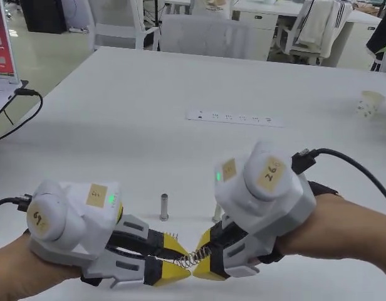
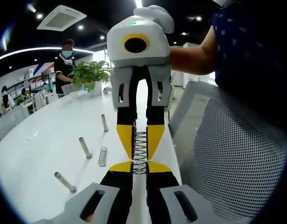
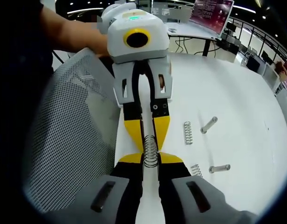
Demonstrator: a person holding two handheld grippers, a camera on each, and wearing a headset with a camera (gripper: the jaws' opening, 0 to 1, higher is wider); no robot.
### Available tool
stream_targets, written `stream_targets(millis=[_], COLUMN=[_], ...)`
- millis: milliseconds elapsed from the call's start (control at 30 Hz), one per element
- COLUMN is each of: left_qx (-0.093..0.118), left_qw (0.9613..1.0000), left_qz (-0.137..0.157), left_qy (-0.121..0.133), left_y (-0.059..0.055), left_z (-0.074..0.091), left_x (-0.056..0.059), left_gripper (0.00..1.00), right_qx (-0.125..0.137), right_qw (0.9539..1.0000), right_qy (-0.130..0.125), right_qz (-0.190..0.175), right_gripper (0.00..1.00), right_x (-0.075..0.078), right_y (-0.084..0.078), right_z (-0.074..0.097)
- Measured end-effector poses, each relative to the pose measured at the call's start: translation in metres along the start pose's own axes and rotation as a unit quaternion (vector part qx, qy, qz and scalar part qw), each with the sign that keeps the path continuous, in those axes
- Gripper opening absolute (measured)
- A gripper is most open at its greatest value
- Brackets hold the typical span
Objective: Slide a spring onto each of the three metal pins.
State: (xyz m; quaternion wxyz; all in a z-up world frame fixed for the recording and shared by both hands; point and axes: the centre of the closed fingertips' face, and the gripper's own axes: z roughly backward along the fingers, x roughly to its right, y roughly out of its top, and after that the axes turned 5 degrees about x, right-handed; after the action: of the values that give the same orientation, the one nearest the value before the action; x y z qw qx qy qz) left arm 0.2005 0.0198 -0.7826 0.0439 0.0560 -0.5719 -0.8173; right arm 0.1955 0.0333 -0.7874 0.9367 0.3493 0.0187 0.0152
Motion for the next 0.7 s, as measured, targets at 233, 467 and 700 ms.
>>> stream_targets(millis=[233,467,700], left_qx=[0.001,-0.001,-0.002], left_qw=[1.0000,1.0000,1.0000], left_qz=[0.002,0.003,0.005], left_qy=[-0.002,-0.003,-0.005], left_y=[0.0001,-0.0011,-0.0020], left_z=[-0.0014,-0.0019,-0.0026], left_x=[0.0005,0.0013,0.0015], left_gripper=[0.02,0.02,0.02], right_qx=[0.002,-0.004,-0.013], right_qw=[1.0000,0.9999,0.9998], right_qy=[0.000,0.003,0.002], right_qz=[0.005,0.011,0.017], right_gripper=[0.09,0.09,0.09], right_x=[-0.0009,-0.0024,-0.0027], right_y=[0.0064,0.0093,0.0107], right_z=[0.0003,-0.0010,-0.0020])
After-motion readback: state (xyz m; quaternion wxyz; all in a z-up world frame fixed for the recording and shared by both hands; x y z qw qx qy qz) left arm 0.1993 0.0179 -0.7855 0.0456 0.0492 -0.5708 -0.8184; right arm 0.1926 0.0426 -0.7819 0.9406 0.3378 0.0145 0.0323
